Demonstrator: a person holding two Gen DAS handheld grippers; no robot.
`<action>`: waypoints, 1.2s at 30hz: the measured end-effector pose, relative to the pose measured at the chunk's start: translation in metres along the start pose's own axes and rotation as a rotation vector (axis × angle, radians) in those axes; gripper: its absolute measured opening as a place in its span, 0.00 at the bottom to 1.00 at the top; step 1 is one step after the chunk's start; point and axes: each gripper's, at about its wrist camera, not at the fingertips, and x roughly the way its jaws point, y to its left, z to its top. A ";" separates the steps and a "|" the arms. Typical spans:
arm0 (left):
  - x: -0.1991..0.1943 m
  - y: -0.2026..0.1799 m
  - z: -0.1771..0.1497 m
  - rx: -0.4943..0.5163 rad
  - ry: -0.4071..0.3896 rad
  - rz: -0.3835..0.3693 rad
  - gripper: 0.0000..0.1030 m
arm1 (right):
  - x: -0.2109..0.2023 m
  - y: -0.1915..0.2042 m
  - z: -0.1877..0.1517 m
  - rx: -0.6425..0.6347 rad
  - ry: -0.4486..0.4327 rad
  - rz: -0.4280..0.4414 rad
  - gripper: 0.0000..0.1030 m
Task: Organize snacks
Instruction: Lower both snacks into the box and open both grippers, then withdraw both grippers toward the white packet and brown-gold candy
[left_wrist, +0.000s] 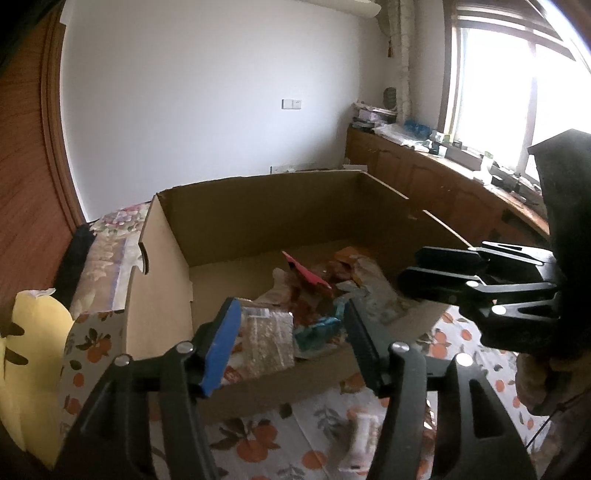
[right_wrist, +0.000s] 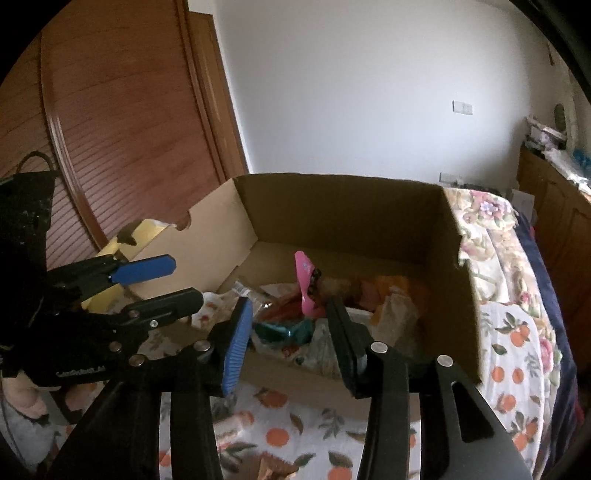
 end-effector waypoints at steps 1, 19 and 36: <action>-0.004 -0.001 -0.001 -0.002 0.000 -0.011 0.59 | -0.007 0.002 -0.002 -0.005 -0.004 -0.007 0.43; -0.057 -0.038 -0.043 0.062 0.021 -0.033 0.66 | -0.074 0.017 -0.064 0.015 -0.003 -0.052 0.70; -0.023 -0.053 -0.095 0.039 0.134 -0.064 0.66 | -0.036 0.021 -0.129 0.041 0.124 -0.034 0.69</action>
